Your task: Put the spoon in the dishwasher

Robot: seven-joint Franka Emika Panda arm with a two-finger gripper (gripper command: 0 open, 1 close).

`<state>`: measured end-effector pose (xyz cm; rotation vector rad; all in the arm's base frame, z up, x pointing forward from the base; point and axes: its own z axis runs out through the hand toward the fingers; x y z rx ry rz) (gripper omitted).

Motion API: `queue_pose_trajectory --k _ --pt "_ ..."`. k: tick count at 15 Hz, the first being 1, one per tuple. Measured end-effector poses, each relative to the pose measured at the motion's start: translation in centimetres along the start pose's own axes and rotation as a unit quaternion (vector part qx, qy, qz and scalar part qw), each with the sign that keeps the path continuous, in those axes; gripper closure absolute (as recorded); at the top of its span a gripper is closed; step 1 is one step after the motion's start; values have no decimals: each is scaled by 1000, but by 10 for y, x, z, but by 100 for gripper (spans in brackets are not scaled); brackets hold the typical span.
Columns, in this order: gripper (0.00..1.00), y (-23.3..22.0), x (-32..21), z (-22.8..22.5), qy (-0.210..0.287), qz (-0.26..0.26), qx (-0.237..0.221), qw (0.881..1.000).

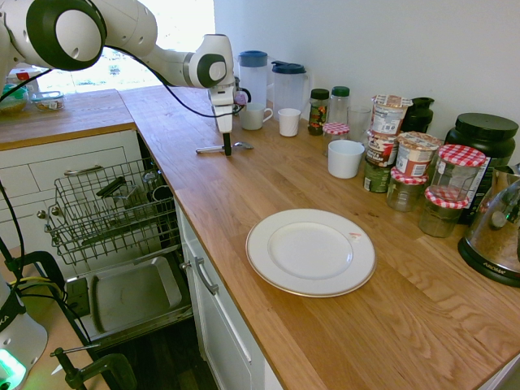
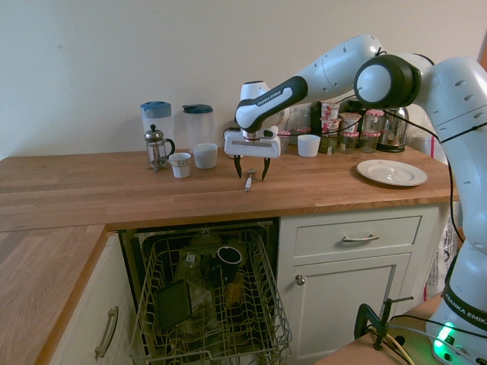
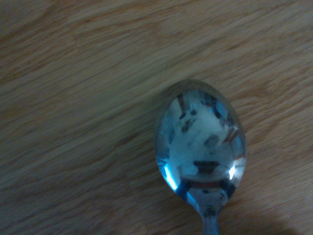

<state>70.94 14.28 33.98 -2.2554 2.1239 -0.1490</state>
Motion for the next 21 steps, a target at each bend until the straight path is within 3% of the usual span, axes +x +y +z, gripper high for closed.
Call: queue_pose_trajectory --k 14,21 --pt "100 -4 11 3 -16 8 10 1000" --pt "100 20 20 -3 -23 -32 5 999"
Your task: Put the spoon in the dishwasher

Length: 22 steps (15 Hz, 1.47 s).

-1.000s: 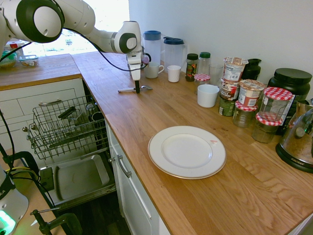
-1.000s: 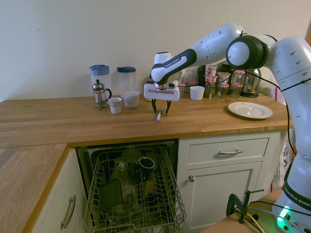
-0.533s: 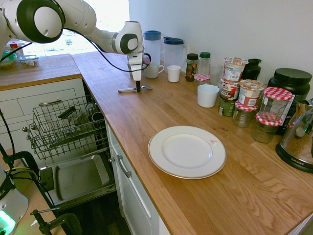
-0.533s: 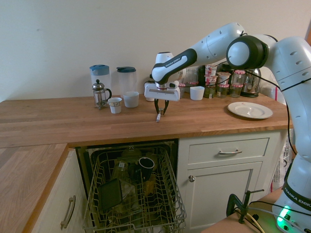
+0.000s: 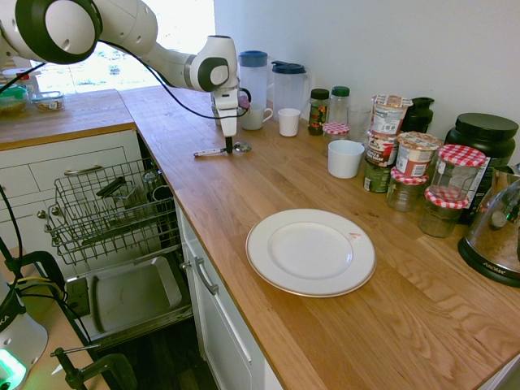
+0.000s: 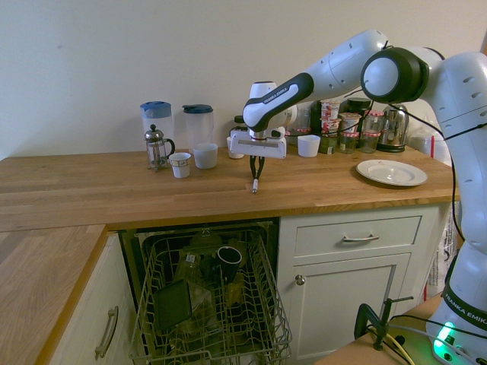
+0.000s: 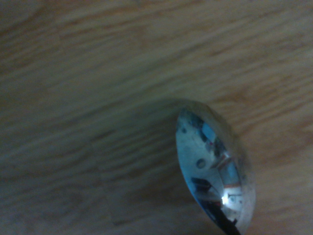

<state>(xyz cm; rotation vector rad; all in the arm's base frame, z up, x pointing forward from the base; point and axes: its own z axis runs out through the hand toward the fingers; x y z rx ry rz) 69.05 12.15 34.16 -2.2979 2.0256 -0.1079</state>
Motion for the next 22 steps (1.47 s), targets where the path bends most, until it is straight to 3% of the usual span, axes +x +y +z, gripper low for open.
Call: queue_pose_trajectory --k 6,10,15,18,22 --pt "100 80 -27 -58 -2 -49 -6 999" --pt "100 160 -101 -76 -8 -112 -10 994" --pt "100 253 -198 -84 -40 -151 -8 988" --pt "100 277 -231 -68 -59 -166 0 984" --pt "100 281 -223 -47 -56 -152 -5 987"
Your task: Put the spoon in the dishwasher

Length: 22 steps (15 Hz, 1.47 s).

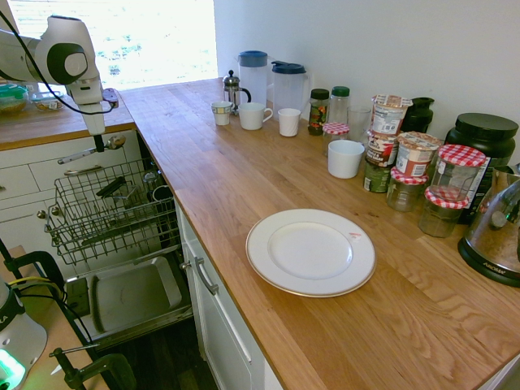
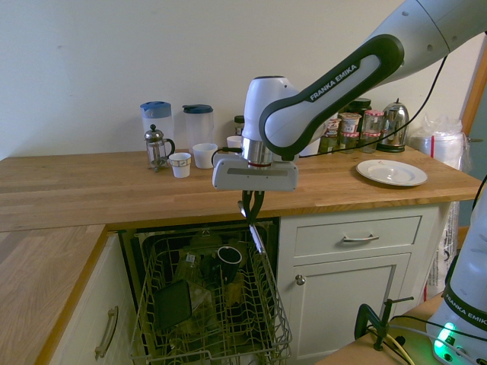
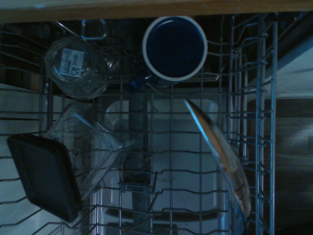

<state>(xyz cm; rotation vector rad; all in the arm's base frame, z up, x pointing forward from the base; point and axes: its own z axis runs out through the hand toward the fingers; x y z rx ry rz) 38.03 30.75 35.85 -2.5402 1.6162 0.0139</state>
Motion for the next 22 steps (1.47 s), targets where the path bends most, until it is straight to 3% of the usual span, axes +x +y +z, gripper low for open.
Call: queue_pose_trajectory --k 8,16,22 --pt "100 43 -27 101 -16 39 7 999" --pt "100 13 -26 214 -20 56 -25 998" --pt "100 13 -19 260 -17 84 -38 996"
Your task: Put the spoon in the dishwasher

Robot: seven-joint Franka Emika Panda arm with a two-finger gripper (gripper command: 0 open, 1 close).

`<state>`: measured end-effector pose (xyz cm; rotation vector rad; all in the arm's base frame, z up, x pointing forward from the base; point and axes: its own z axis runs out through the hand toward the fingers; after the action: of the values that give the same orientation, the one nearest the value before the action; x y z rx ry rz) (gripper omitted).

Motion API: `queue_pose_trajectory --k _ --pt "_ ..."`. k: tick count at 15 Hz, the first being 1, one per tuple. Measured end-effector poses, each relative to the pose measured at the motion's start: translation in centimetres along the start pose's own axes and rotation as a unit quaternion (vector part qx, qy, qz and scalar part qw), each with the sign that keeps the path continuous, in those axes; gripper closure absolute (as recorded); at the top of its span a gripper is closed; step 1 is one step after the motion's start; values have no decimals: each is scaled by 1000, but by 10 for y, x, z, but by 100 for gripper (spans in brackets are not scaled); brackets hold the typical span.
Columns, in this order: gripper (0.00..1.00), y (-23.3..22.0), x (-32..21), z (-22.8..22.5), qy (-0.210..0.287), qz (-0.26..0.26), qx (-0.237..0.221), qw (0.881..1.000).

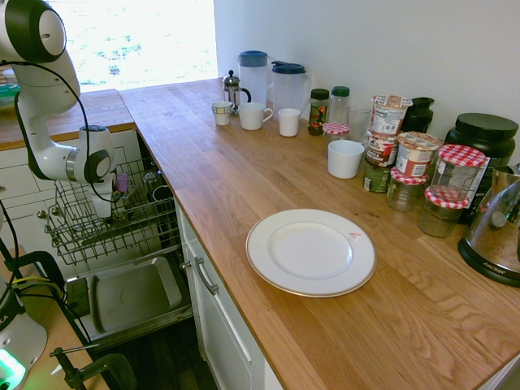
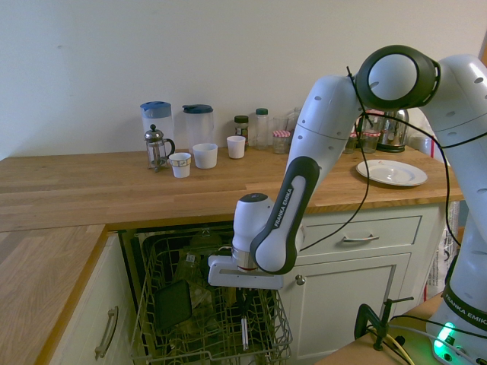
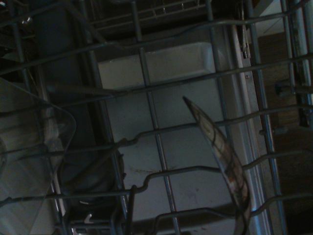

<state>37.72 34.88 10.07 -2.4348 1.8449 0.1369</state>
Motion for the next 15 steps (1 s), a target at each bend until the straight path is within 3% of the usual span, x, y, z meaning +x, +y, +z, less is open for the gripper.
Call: queue_pose_trajectory --k 1,15 --pt "0 -2 -1 -1 0 -1 1 1000" --pt "0 -10 4 -6 7 -4 11 1000"
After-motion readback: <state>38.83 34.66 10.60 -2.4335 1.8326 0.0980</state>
